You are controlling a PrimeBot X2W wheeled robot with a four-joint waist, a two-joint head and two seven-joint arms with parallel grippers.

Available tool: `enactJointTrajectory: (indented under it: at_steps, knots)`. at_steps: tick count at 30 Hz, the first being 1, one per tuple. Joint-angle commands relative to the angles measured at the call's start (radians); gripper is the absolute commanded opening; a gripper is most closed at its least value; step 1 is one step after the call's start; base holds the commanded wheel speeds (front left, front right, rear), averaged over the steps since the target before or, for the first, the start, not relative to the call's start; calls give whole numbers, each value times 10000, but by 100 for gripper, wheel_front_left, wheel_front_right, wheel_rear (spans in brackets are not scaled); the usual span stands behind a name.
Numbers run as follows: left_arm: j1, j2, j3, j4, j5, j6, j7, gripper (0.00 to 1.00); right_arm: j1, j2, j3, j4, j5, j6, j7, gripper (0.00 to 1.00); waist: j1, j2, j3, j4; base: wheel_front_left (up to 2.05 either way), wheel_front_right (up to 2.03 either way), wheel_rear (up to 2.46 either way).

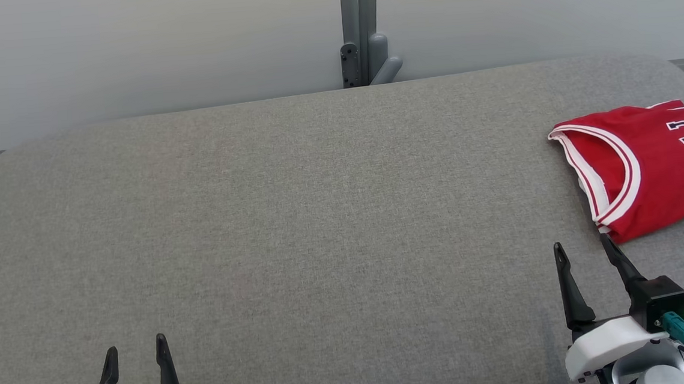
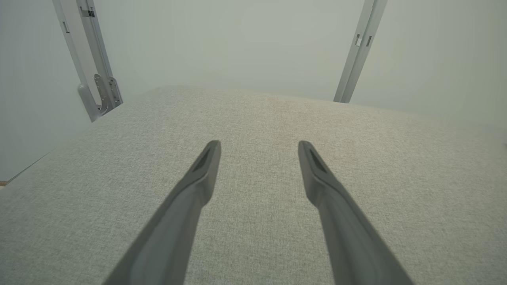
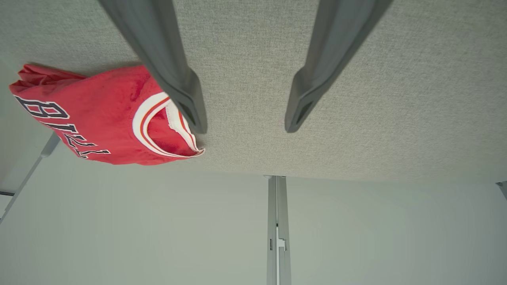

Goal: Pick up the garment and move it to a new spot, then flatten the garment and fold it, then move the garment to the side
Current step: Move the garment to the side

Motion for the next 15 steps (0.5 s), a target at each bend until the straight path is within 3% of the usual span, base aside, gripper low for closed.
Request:
enactJointTrajectory:
  at_steps: [1, 15]
  knots:
    - [76, 22, 32, 26, 22, -42, -23, 100, 88, -7, -9, 28, 40, -14, -23, 100, 0, 51, -4, -25, 0, 0, 0]
    - [4, 22, 46, 57, 156, -79, -23, 100, 58, -6, -57, 215, 195, -14, -24, 100, 0, 51, -33, -26, 0, 0, 0]
